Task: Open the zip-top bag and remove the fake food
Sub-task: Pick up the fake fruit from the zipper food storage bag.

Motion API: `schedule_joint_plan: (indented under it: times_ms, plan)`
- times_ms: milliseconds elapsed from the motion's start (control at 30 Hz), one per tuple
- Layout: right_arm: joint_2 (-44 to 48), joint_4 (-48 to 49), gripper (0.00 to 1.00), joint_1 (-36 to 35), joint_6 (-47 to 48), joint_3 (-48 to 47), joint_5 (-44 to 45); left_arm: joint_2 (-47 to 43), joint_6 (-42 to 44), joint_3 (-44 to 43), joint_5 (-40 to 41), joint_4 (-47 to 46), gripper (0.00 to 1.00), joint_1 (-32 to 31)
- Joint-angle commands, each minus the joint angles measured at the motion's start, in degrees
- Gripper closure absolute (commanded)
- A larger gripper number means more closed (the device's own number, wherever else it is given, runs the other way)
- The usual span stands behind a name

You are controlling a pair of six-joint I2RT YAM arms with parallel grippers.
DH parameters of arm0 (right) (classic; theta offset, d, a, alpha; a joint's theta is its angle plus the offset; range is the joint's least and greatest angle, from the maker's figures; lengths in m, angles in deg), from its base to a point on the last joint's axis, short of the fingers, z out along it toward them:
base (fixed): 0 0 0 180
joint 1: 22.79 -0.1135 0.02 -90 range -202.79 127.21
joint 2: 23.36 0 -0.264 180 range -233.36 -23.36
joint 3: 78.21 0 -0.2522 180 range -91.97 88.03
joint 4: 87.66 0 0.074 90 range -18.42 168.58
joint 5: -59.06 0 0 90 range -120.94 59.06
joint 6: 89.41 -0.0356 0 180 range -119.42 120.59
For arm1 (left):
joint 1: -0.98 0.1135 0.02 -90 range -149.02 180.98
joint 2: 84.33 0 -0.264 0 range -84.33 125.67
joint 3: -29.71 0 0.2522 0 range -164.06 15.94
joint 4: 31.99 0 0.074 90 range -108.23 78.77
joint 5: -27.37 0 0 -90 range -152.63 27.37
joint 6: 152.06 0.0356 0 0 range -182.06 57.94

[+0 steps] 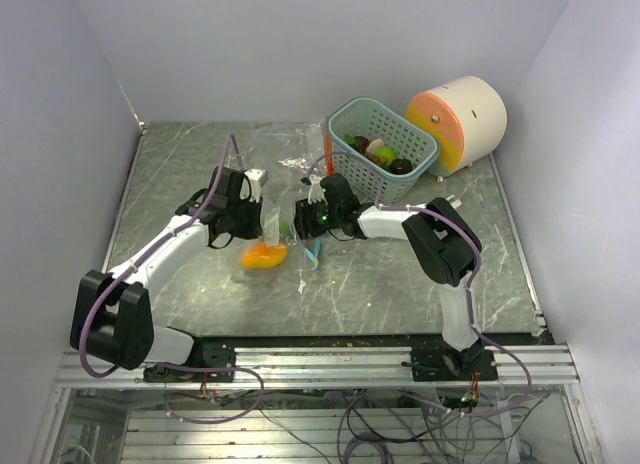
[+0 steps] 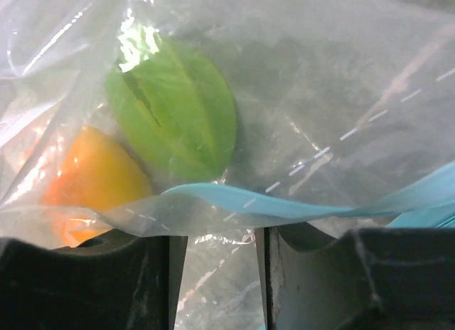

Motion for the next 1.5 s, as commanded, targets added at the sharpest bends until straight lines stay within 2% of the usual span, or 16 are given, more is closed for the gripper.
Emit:
schedule_joint_plan:
  times_ms: [0, 233, 400, 667, 867, 1100, 1267, 1300, 1467]
  plan:
    - [1.5, 2.8, 0.58, -0.1, 0.4, 0.4, -0.9, 2.4, -0.5, -0.1, 3.8, 0.9, 0.93, -0.2]
    - [0.7, 3.1, 0.5, -0.5, 1.3, -2.4, -1.9, 5.7, -1.1, 0.6, 7.3, 0.5, 0.93, -0.1]
    - [-0.8, 3.2, 0.43, -1.5, 1.9, -5.2, -4.3, 10.0, -0.6, 0.6, 6.6, -1.2, 0.93, -0.1]
    - [-2.2, 0.7, 0.41, -2.3, 3.8, -8.3, -4.6, 14.6, 0.5, -1.1, 5.4, -2.3, 0.93, 0.0]
    - [-7.3, -6.5, 0.41, -2.7, 6.9, -13.8, -1.9, 14.4, 0.8, -0.9, 3.6, -3.1, 0.93, -0.1]
    - [-8.6, -7.2, 0.73, -3.0, 6.4, -14.2, -2.9, 13.8, 0.8, -0.5, 3.9, -3.2, 0.93, 0.0]
    - [-5.9, -6.2, 0.91, -3.0, 5.8, -11.2, -3.4, 13.6, 0.8, -0.1, 4.4, -3.5, 0.93, 0.0]
    - [-4.8, -6.1, 0.98, -3.0, 5.8, -10.5, -3.2, 13.5, 0.8, 0.0, 4.5, -3.4, 0.93, 0.0]
    - [-1.6, -7.6, 1.0, -2.8, 6.8, -9.5, -1.9, 13.3, 0.8, 0.2, 4.7, -3.5, 0.93, 0.0]
